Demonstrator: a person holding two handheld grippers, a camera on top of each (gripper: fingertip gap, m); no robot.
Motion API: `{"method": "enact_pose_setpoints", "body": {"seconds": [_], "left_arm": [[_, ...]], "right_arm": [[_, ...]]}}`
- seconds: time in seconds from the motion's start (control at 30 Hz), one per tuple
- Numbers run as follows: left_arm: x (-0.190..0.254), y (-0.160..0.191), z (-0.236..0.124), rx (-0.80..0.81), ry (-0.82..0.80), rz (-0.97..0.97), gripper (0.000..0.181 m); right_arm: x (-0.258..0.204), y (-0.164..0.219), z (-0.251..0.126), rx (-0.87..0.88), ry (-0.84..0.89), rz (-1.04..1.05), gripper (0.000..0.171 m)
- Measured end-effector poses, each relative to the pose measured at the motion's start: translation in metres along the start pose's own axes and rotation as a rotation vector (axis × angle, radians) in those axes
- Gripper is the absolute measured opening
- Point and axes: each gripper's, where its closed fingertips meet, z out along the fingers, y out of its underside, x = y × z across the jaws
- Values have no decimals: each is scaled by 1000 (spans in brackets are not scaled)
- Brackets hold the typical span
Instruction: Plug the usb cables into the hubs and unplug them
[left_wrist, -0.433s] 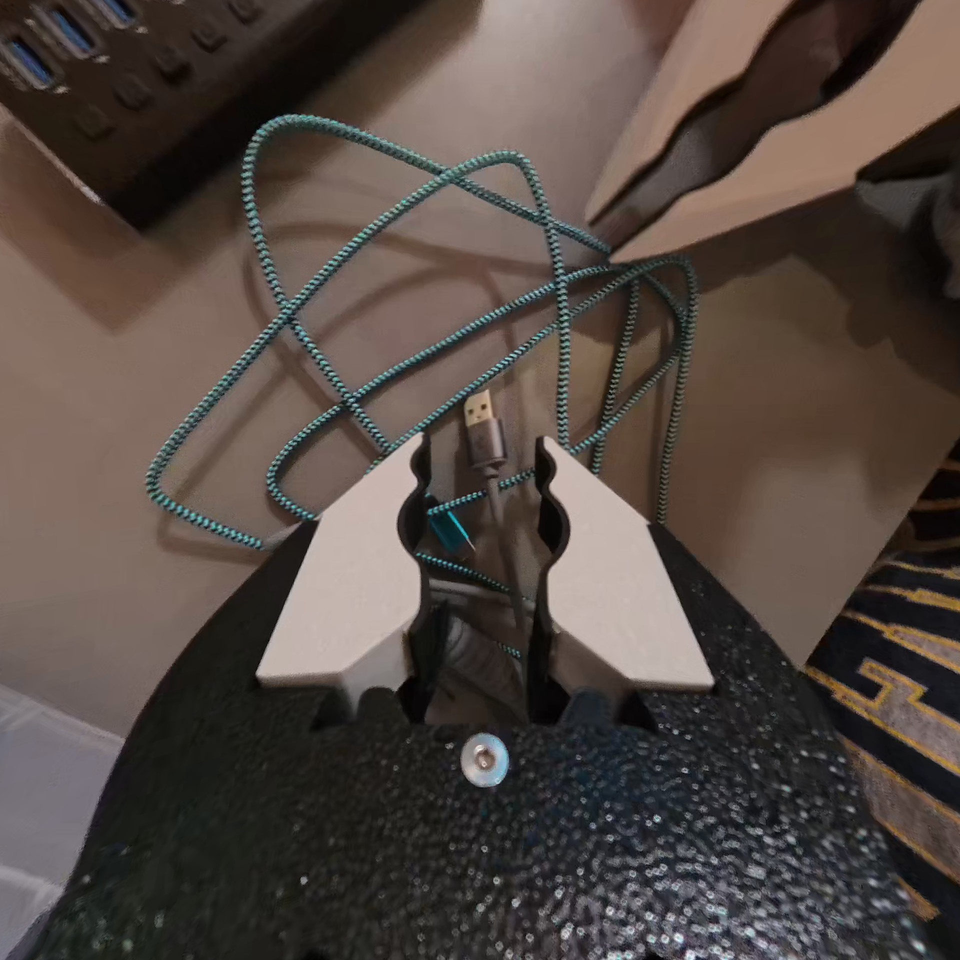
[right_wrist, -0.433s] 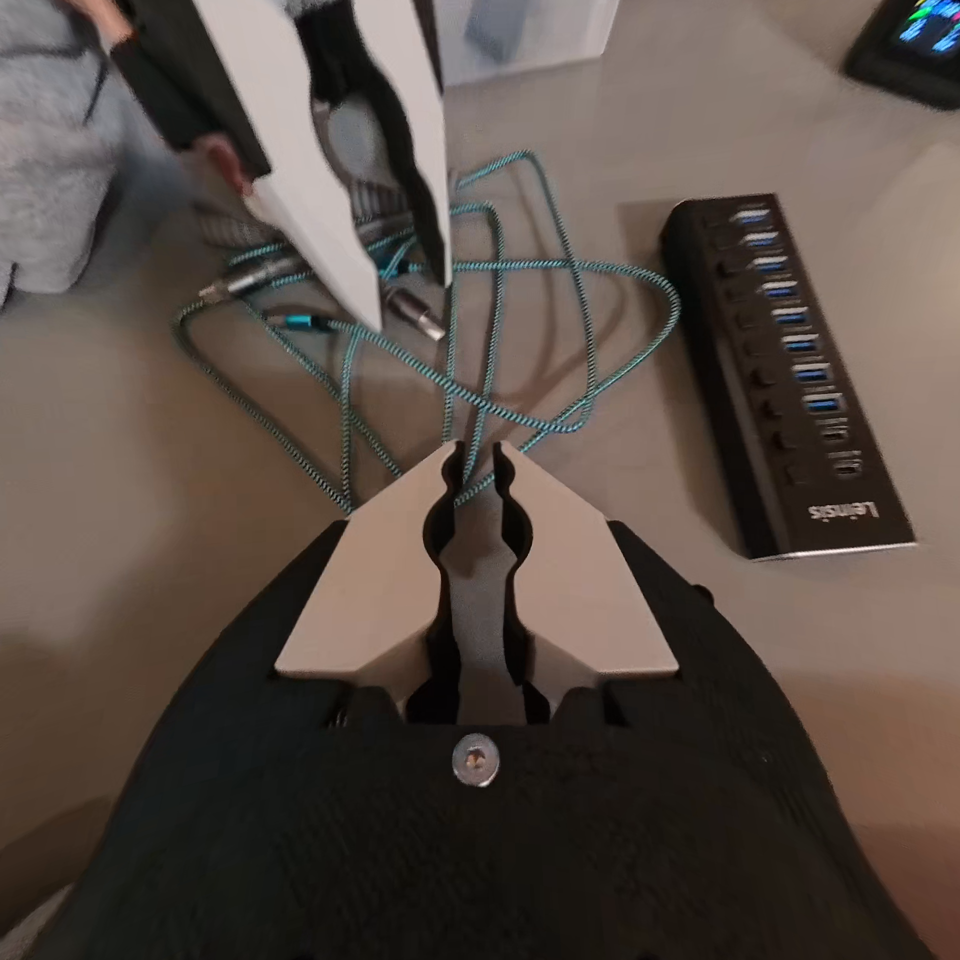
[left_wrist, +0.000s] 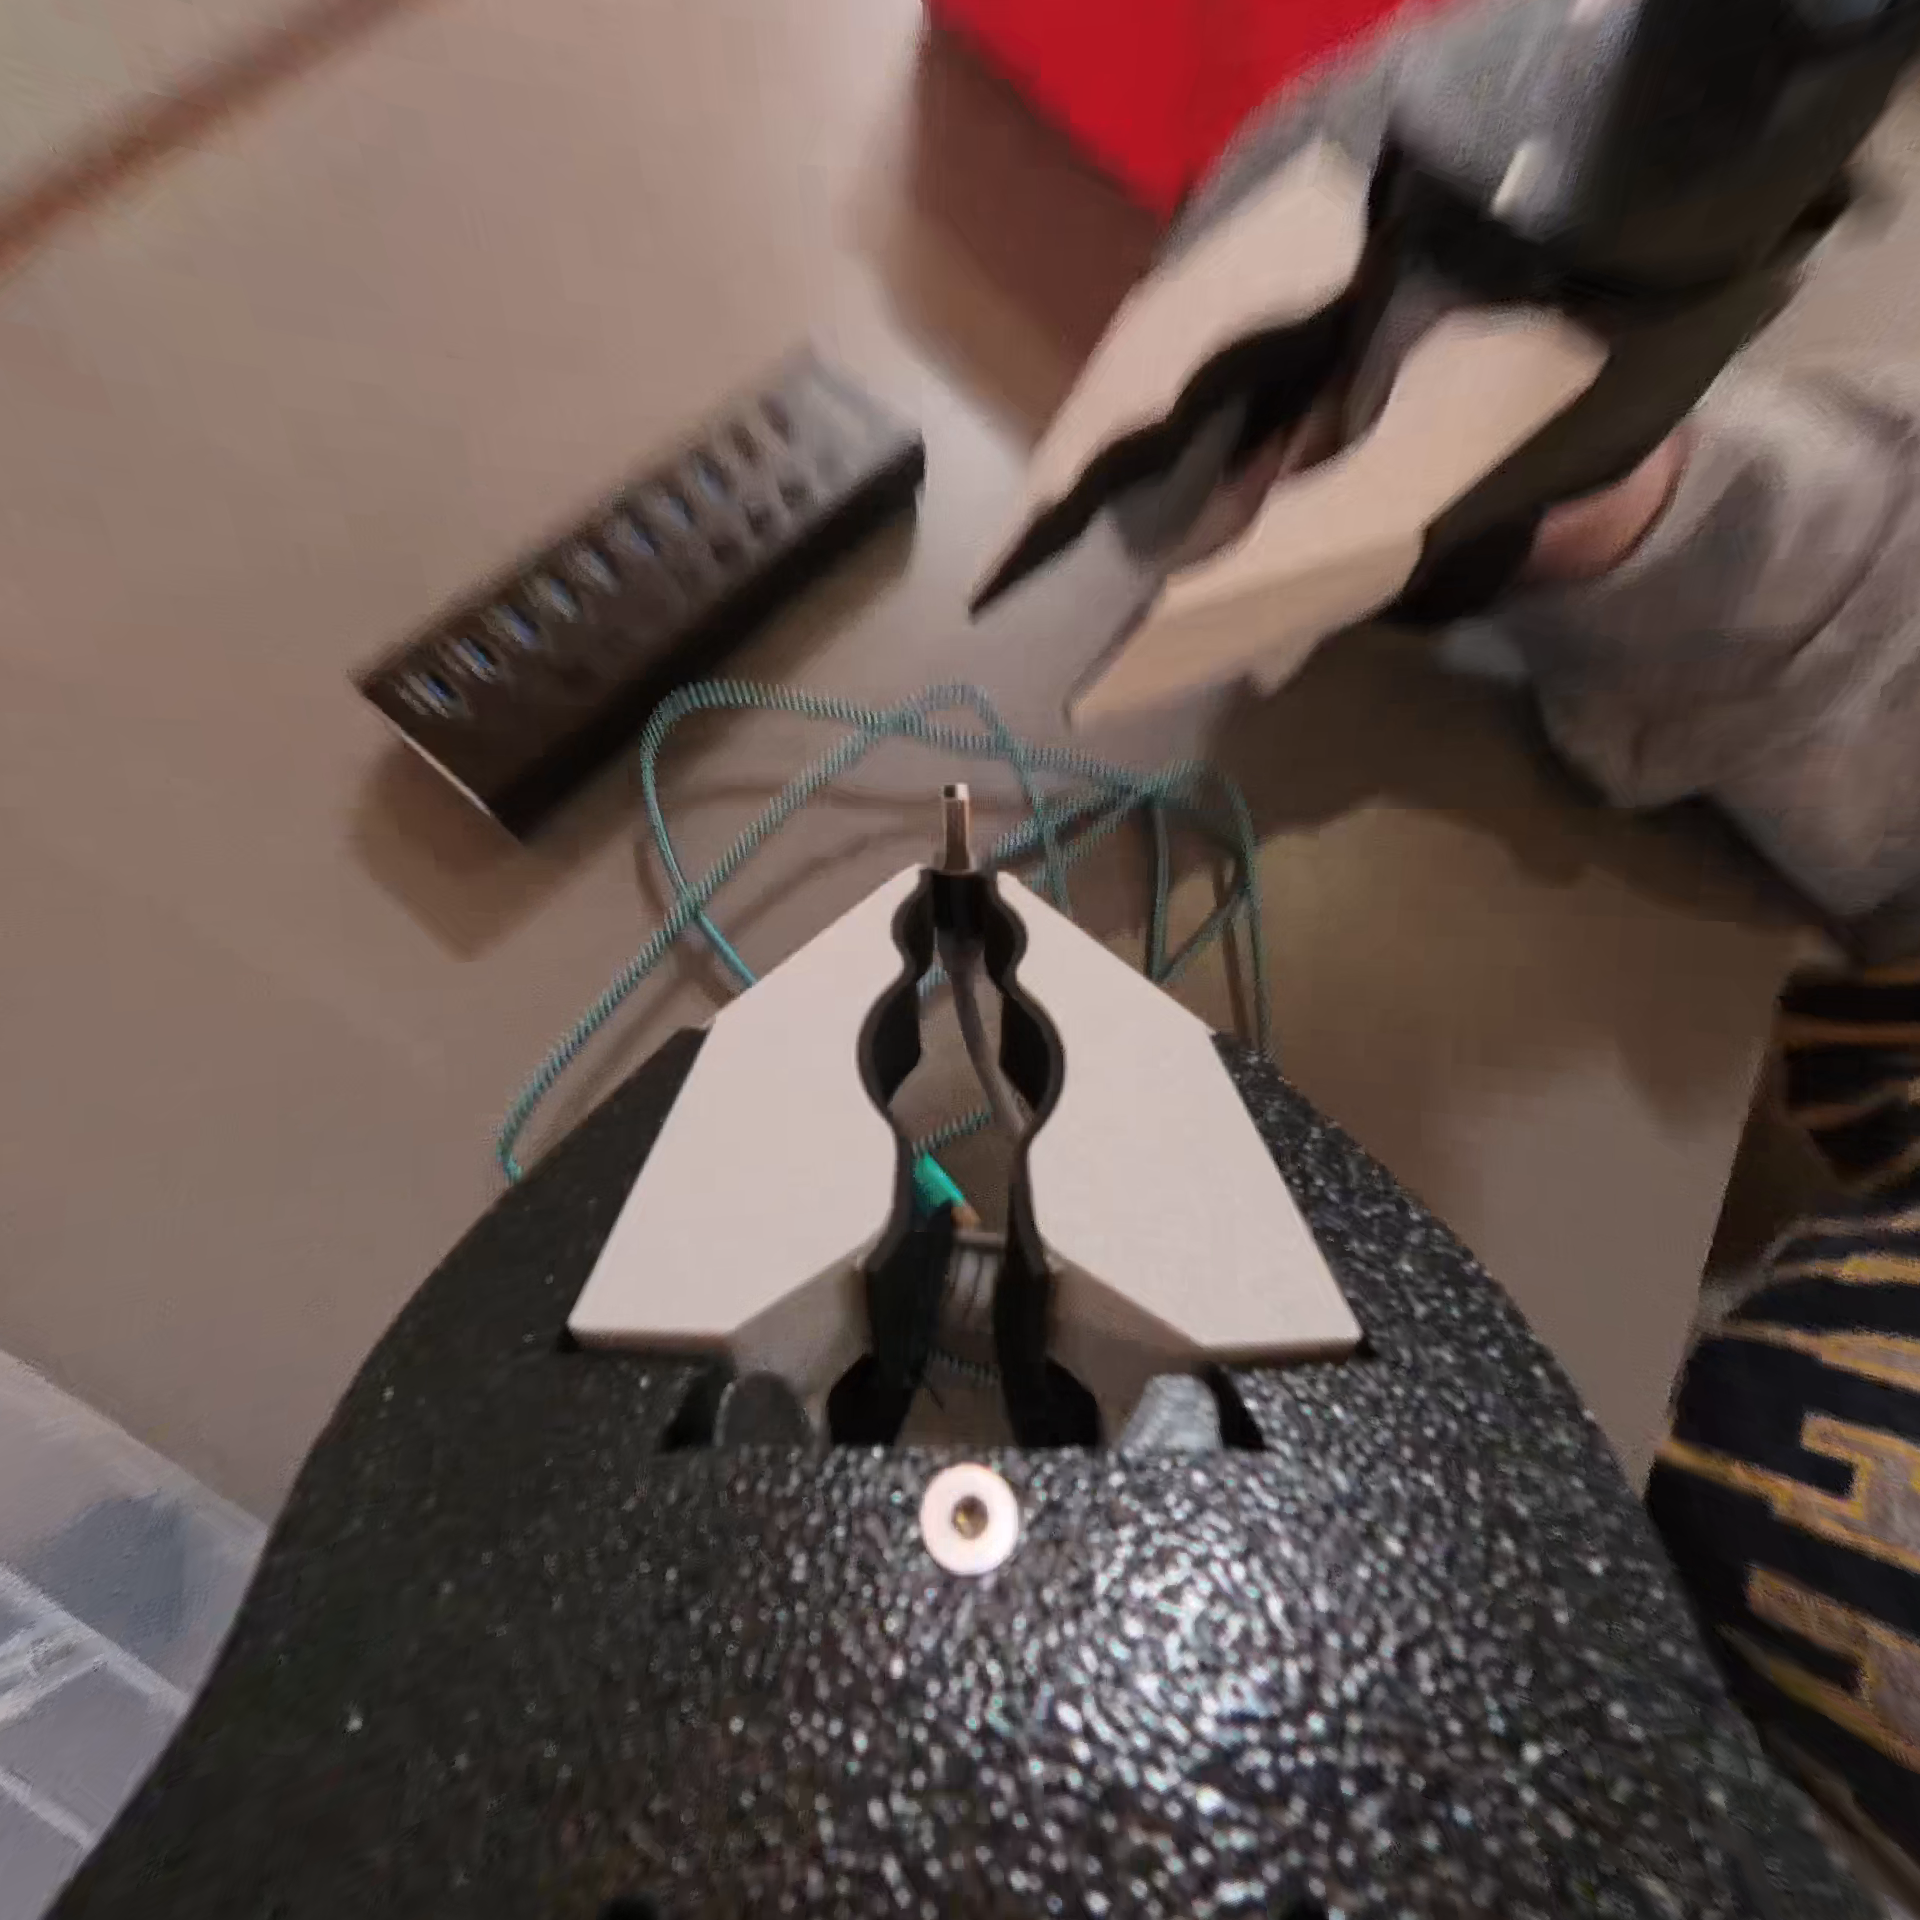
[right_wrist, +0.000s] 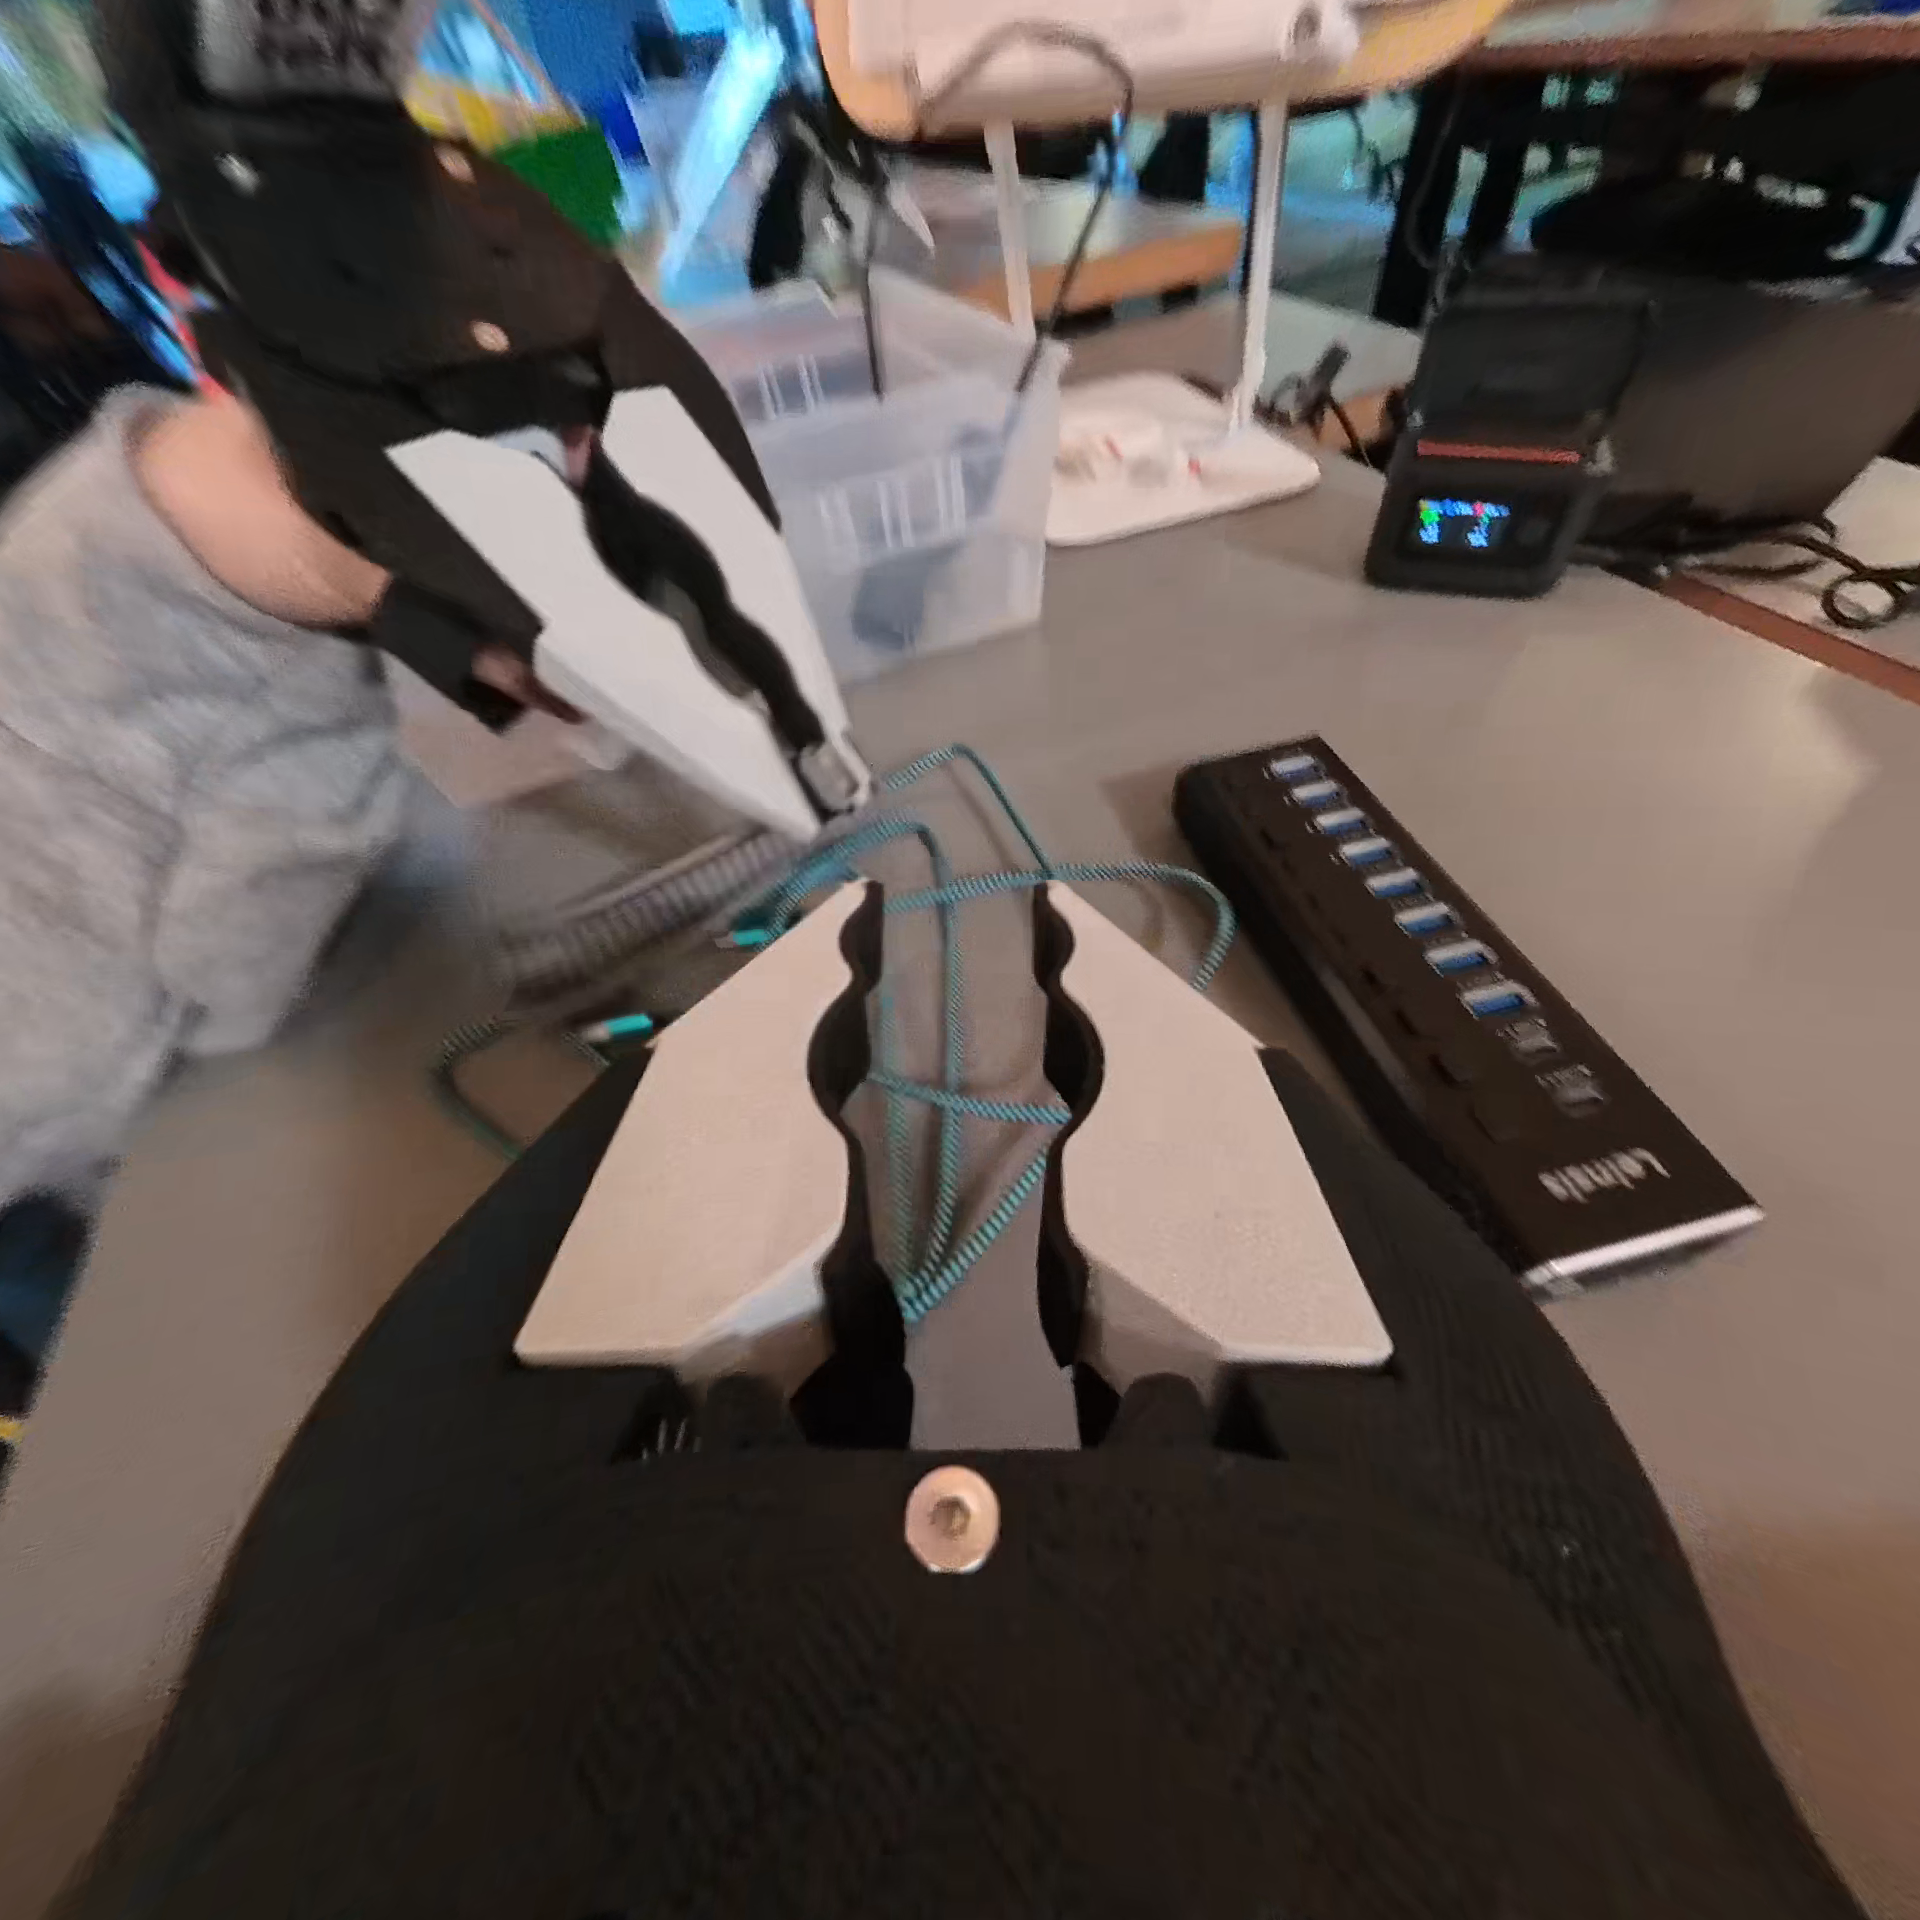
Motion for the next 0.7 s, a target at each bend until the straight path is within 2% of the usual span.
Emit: {"method": "enact_pose_setpoints", "body": {"seconds": [0.07,0.13,0.2,0.3,0.37,0.43,0.47,0.63,0.7], "left_arm": [[13,-40,-22,268,108,-9,8],[41,-73,-53,526,317,13,6],[55,-87,-69,662,435,26,6],[64,-94,-67,731,512,25,6],[71,-95,-62,741,545,41,6],[77,-92,-57,725,574,64,6],[79,-93,-59,739,582,72,6],[68,-93,-58,777,485,124,11],[59,-89,-51,746,369,198,28]], "right_arm": [[-11,-13,-1,82,-75,54,38],[-27,-28,-2,172,-187,127,46],[-49,-45,-5,270,-345,221,48],[-75,-57,-6,334,-512,292,48],[-84,-55,-4,318,-531,255,43],[-84,-53,-4,309,-484,194,23],[-82,-53,-5,308,-454,154,5],[-67,-45,-11,184,-314,-9,1],[-54,-43,-14,131,-216,-92,1]]}}
